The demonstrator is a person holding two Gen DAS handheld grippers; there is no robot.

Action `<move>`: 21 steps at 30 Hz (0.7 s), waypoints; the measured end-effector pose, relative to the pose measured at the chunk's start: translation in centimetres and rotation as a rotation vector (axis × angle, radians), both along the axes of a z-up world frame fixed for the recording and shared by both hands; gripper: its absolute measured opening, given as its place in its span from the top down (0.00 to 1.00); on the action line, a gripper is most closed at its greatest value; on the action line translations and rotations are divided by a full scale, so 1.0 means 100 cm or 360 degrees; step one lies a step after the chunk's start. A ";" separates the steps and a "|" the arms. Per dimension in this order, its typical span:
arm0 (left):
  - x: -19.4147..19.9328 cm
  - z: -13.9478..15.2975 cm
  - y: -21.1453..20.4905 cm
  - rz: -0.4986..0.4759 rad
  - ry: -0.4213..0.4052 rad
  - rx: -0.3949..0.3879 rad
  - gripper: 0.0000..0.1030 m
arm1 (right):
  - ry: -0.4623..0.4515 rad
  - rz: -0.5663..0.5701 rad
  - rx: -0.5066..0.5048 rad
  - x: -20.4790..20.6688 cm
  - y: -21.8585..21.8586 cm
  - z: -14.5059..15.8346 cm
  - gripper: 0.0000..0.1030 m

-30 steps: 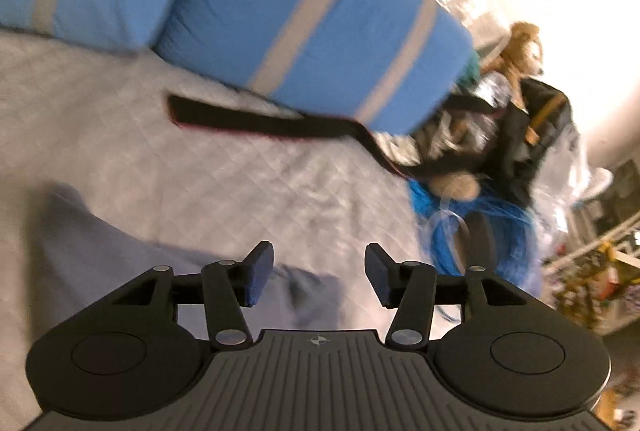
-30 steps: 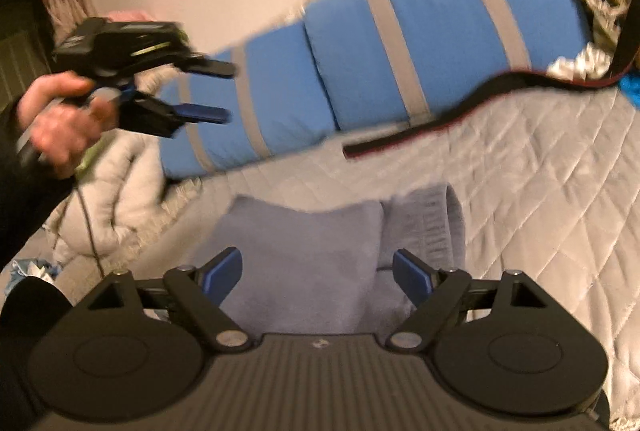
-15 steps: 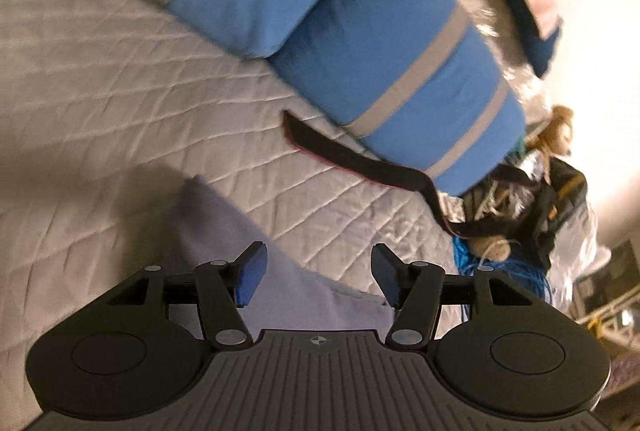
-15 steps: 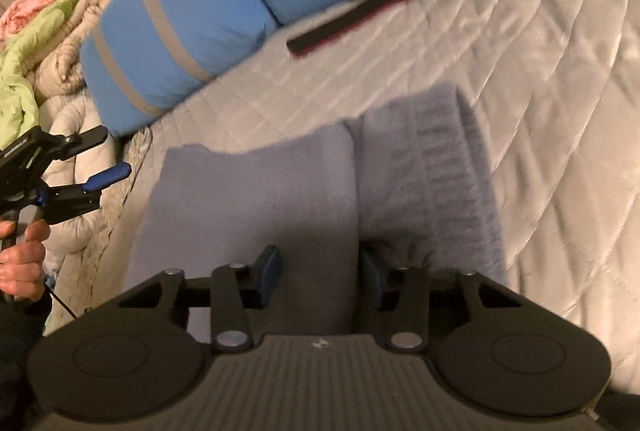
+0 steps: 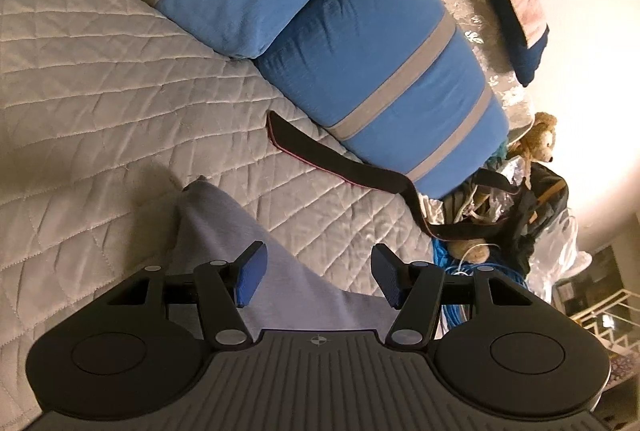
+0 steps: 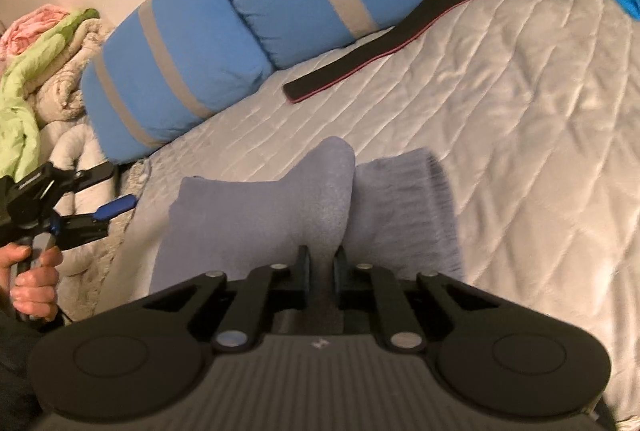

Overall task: Fold clothes
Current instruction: 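Grasp the folded blanket edge with the right tool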

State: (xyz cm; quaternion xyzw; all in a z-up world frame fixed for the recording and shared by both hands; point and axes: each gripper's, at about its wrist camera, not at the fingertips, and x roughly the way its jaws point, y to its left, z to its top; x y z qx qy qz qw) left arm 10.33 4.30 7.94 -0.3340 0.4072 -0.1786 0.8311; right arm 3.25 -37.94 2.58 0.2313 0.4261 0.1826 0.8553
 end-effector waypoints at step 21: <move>0.004 -0.008 -0.006 -0.0019 0.0057 0.0093 0.46 | -0.0132 -0.0059 -0.0346 -0.011 0.005 0.003 0.53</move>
